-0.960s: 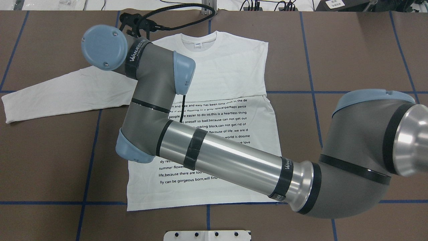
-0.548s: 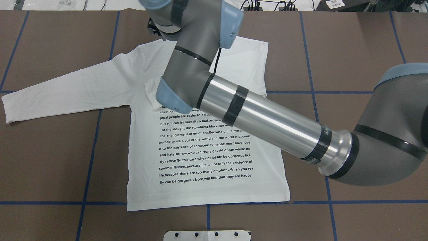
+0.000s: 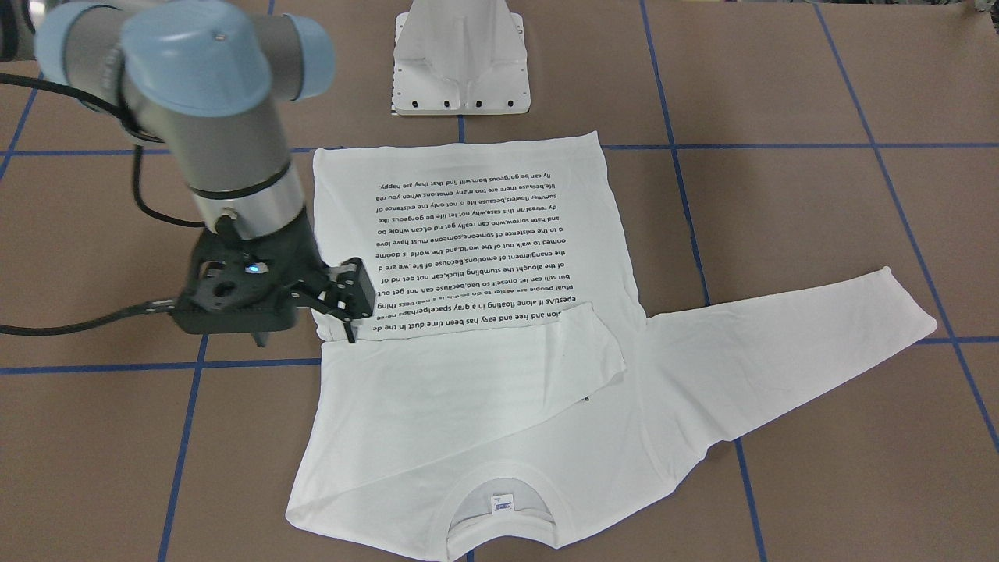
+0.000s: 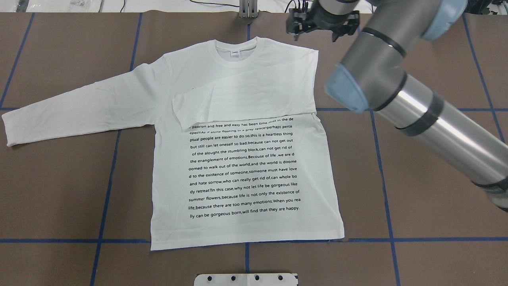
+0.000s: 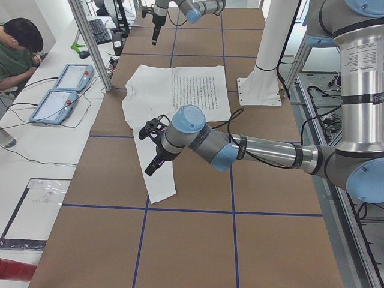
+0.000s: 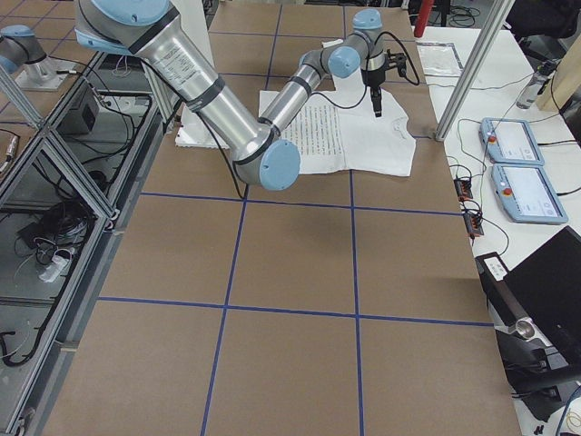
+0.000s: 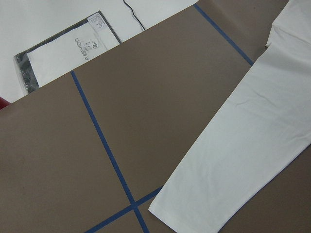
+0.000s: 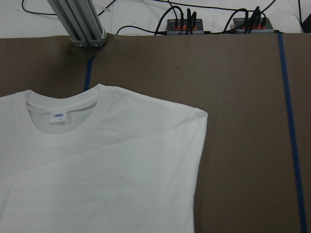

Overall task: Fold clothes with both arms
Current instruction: 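Release the sleeve and raise the right gripper away from the shirt, then move the left gripper down to the cuff of the other sleeve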

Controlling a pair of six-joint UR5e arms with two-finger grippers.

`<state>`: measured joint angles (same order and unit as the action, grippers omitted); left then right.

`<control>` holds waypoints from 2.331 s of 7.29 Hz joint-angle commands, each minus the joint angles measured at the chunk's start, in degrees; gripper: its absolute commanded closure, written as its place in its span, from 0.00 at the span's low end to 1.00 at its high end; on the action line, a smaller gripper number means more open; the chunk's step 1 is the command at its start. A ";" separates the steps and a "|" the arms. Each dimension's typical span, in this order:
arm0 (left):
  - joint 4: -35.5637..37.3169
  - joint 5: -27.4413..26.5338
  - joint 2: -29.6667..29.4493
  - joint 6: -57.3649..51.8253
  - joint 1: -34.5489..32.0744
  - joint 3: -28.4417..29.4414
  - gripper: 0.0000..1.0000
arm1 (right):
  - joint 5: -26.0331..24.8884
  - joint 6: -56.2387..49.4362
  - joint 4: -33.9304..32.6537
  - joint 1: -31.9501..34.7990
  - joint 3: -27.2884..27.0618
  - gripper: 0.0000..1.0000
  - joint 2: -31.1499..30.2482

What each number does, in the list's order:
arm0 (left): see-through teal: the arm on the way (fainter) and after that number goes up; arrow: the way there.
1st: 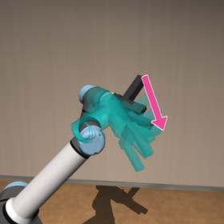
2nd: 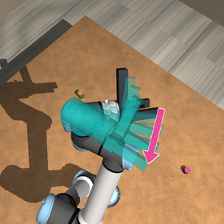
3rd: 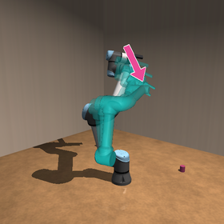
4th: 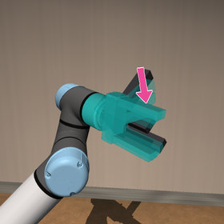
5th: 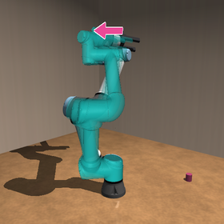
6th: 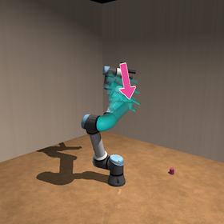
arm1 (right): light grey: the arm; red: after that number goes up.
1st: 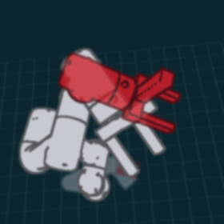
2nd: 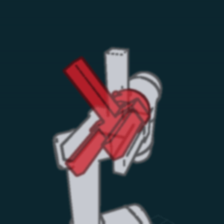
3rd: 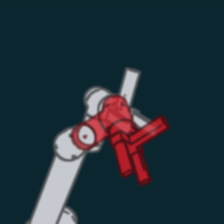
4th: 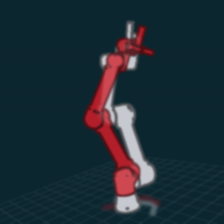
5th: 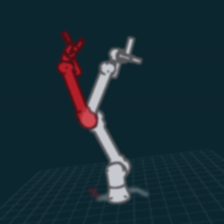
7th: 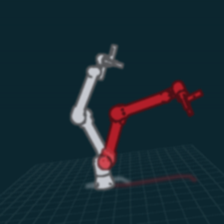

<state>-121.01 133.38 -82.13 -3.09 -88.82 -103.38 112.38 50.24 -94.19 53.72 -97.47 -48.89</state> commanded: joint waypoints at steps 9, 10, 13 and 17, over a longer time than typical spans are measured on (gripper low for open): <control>-34.91 -10.68 -0.31 15.75 24.82 24.62 0.00 | 6.80 -24.05 0.59 10.26 -18.55 0.00 -28.10; -34.91 -10.77 -0.49 15.66 25.62 24.98 0.00 | 6.71 -24.05 0.59 10.26 -18.55 0.00 -28.28; -35.00 -12.79 -0.93 15.66 27.73 25.68 0.22 | 6.71 -23.87 0.59 10.26 -18.37 0.00 -28.54; -35.09 -12.79 -3.21 15.57 28.00 28.67 0.45 | 6.71 -23.78 0.59 10.26 -18.37 0.00 -28.63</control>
<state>-156.08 120.60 -84.95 12.49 -60.85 -75.23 119.09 26.44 -93.60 63.98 -115.84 -77.50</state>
